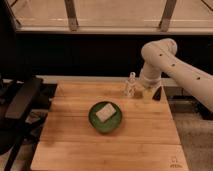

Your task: Move the arm in a circular motion

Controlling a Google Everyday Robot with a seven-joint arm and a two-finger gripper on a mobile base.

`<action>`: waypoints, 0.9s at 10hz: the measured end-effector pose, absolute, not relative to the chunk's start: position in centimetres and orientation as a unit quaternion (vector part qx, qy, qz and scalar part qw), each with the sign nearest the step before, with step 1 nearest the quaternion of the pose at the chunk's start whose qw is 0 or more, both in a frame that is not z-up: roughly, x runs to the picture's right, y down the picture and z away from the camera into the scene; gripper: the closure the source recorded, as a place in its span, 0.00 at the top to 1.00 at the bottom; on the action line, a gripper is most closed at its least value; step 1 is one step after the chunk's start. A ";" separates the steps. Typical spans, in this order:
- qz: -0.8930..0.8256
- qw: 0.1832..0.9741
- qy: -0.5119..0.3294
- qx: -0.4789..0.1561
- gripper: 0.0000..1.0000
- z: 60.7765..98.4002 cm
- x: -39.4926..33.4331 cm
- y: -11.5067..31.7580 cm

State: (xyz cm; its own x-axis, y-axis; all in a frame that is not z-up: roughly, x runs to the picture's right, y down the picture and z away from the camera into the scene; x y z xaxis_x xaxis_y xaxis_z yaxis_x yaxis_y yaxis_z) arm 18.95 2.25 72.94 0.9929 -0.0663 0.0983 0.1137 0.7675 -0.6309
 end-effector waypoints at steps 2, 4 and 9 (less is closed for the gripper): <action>-0.055 0.939 -0.038 -0.336 0.65 73.7 16.2 1.2; -0.071 0.938 -0.037 -0.337 0.65 74.1 14.6 0.8; -0.079 0.936 -0.048 -0.340 0.65 71.9 14.6 3.7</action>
State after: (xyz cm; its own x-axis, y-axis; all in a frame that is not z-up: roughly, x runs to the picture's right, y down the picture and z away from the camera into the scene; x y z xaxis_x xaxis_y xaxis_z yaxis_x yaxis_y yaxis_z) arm 14.58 3.65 71.94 0.9831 -0.1147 0.1429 0.1797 0.7567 -0.6286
